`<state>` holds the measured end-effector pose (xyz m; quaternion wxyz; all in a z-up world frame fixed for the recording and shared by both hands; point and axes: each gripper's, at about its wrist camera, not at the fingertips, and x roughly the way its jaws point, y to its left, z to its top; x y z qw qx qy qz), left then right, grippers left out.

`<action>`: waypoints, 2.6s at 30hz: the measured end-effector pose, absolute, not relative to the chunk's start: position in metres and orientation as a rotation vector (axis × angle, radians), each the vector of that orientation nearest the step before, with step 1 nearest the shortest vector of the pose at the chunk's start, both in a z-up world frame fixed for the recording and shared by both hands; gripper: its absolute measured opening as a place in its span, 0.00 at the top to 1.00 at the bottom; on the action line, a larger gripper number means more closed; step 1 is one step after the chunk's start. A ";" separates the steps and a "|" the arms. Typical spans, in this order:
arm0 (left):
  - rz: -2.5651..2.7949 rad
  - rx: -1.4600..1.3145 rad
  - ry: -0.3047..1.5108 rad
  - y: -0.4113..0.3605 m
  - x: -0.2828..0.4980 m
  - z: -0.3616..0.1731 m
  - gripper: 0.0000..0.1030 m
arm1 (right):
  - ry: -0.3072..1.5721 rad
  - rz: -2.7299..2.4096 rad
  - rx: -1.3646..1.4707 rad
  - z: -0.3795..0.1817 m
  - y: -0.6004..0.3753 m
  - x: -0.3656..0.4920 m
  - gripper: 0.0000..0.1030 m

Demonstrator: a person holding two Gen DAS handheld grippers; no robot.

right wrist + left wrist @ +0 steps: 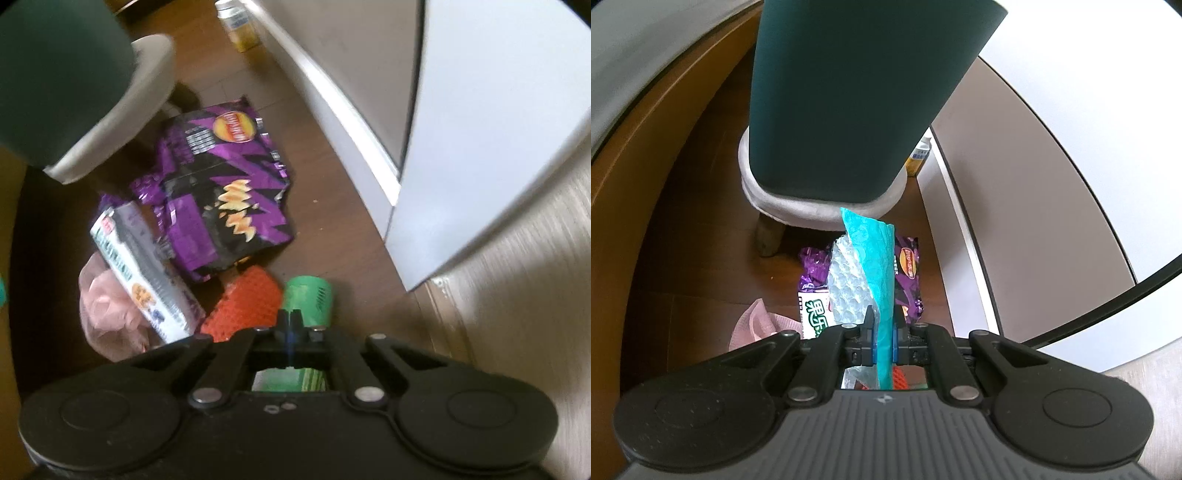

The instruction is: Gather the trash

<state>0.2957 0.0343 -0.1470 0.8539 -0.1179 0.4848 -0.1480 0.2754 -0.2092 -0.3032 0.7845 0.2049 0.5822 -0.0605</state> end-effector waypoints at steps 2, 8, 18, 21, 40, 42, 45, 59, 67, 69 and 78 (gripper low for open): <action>-0.314 -0.251 1.014 0.035 0.293 -0.146 0.94 | 1.274 -0.133 0.446 -0.314 -0.211 0.274 0.92; -0.310 -0.243 1.019 0.039 0.291 -0.149 0.94 | 1.383 -0.204 0.366 -0.358 -0.203 0.264 0.59; -0.325 -0.233 1.046 0.029 0.301 -0.160 0.94 | 1.481 -0.393 0.156 -0.397 -0.196 0.237 0.38; -0.333 -0.231 1.052 0.025 0.306 -0.163 0.94 | 1.519 -0.386 0.115 -0.410 -0.190 0.228 0.37; -0.336 -0.206 1.053 0.022 0.302 -0.165 0.94 | 1.366 -0.238 0.101 -0.362 -0.169 0.233 0.53; -0.335 -0.199 1.044 0.023 0.301 -0.162 0.94 | 1.314 -0.214 0.104 -0.334 -0.169 0.237 0.53; -0.329 -0.196 1.029 0.025 0.299 -0.153 0.94 | 1.241 -0.164 0.116 -0.293 -0.168 0.248 0.53; -0.267 -0.195 0.893 0.039 0.323 -0.057 0.94 | 0.821 0.079 0.141 -0.084 -0.146 0.299 0.53; -0.299 -0.208 0.761 0.048 0.361 0.023 0.94 | 0.654 0.150 0.139 -0.004 -0.143 0.352 0.53; -0.299 -0.204 0.737 0.046 0.375 0.038 0.94 | 0.624 0.153 0.137 0.010 -0.143 0.371 0.54; -0.289 -0.191 0.714 0.047 0.446 0.067 0.94 | 0.587 0.138 0.063 0.036 -0.119 0.448 0.54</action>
